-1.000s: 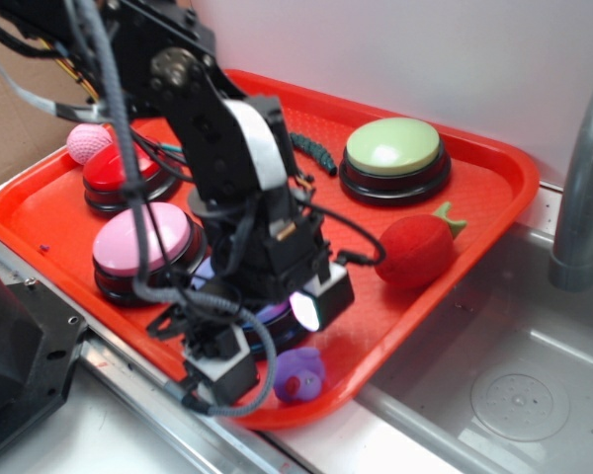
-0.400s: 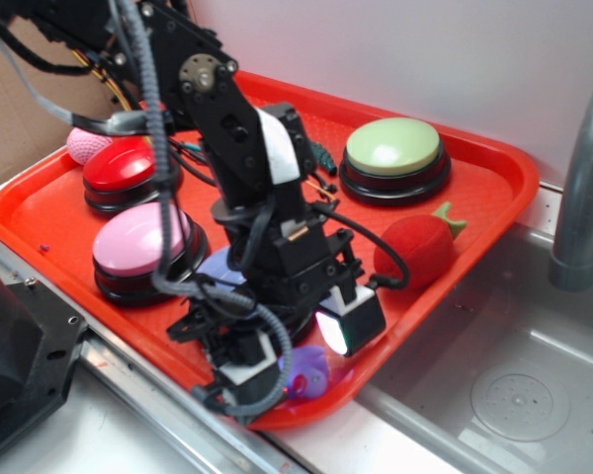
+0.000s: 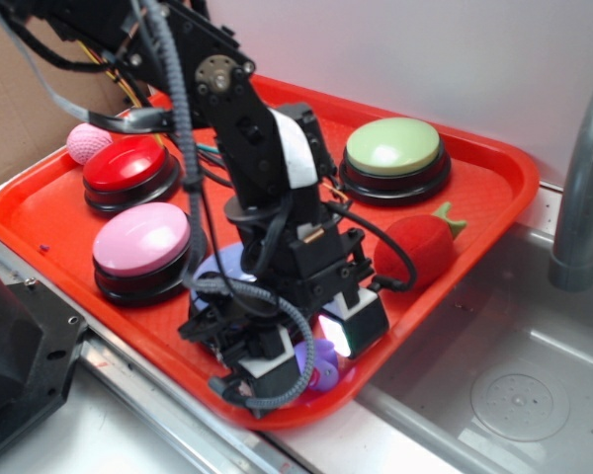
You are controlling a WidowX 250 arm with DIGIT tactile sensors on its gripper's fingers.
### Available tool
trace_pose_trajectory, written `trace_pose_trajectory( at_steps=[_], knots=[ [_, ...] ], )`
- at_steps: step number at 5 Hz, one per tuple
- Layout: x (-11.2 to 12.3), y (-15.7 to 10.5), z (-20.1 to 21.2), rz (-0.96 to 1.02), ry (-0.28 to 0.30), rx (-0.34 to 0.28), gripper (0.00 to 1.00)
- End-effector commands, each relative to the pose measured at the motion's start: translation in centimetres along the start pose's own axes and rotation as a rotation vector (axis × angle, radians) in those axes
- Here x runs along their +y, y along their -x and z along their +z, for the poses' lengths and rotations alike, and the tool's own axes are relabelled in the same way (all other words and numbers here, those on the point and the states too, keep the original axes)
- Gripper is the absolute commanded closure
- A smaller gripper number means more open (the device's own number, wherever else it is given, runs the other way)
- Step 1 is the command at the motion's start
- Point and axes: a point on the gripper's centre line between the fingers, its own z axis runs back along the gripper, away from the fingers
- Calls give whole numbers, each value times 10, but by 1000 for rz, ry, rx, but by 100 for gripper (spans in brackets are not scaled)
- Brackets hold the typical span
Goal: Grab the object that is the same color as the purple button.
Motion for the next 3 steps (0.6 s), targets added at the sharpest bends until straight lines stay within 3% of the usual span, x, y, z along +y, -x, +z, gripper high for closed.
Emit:
trace_pose_trajectory(
  at_steps=[1,2,3],
  knots=[
    [-11,48,67,369,-168,121,100],
    [-11,67,97,602,-228,113,100],
    [-9,79,119,773,-241,68,100]
  ],
)
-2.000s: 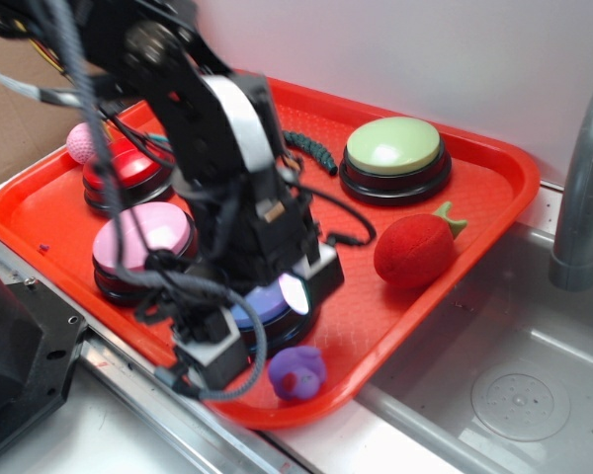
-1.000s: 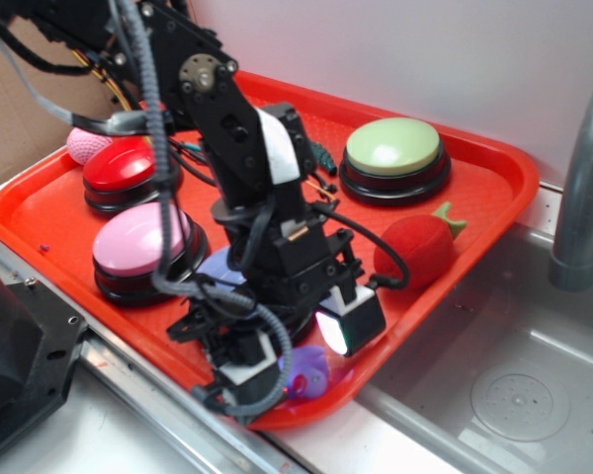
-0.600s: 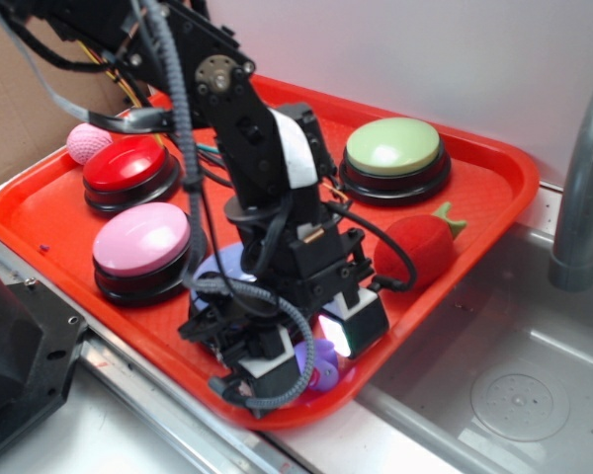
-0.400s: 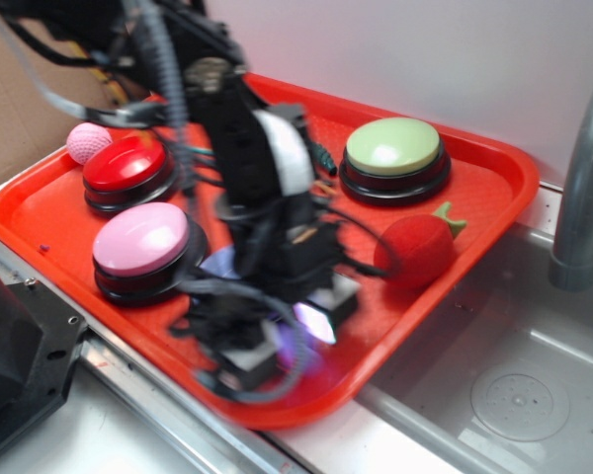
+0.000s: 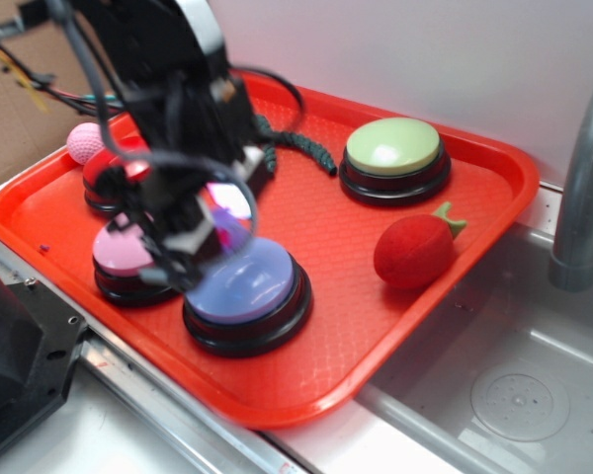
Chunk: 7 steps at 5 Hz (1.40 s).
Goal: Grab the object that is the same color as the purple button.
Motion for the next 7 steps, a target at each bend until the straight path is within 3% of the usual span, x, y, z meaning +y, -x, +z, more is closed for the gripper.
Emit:
trace_pose_trajectory(
  at_steps=[1,2,3,4,6,7],
  knots=[
    [28,44,44,443,4,-72,100],
    [51,82,55,697,3,-81,100],
    [56,103,65,937,-3,-76,100],
    [72,117,82,1078,-15,-15,100],
    [90,80,104,1109,-28,82,100],
    [93,69,106,1117,-27,84,100]
  ],
)
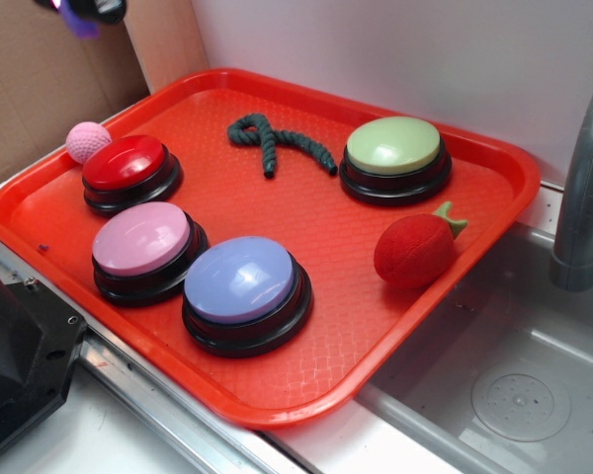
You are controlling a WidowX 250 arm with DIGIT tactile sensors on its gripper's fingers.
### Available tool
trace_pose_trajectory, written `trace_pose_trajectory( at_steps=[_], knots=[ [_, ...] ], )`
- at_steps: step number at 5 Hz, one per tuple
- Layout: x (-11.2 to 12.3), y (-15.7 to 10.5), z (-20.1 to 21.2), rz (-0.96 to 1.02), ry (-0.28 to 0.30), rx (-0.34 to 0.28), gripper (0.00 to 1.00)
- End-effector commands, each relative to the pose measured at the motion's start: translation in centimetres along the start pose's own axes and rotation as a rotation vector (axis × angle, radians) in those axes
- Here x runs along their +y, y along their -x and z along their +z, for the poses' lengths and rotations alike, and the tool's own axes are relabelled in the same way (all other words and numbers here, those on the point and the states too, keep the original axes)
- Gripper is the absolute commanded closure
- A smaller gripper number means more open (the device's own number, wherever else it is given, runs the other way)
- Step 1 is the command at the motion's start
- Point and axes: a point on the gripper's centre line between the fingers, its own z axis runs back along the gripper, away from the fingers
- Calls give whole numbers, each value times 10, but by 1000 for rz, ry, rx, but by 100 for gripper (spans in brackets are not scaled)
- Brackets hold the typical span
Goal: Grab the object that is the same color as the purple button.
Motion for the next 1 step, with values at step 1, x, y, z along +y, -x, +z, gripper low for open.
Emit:
trace_pose_trajectory(
  at_steps=[1],
  knots=[
    [-26,13,10,-1,-17,-25,100]
  ],
)
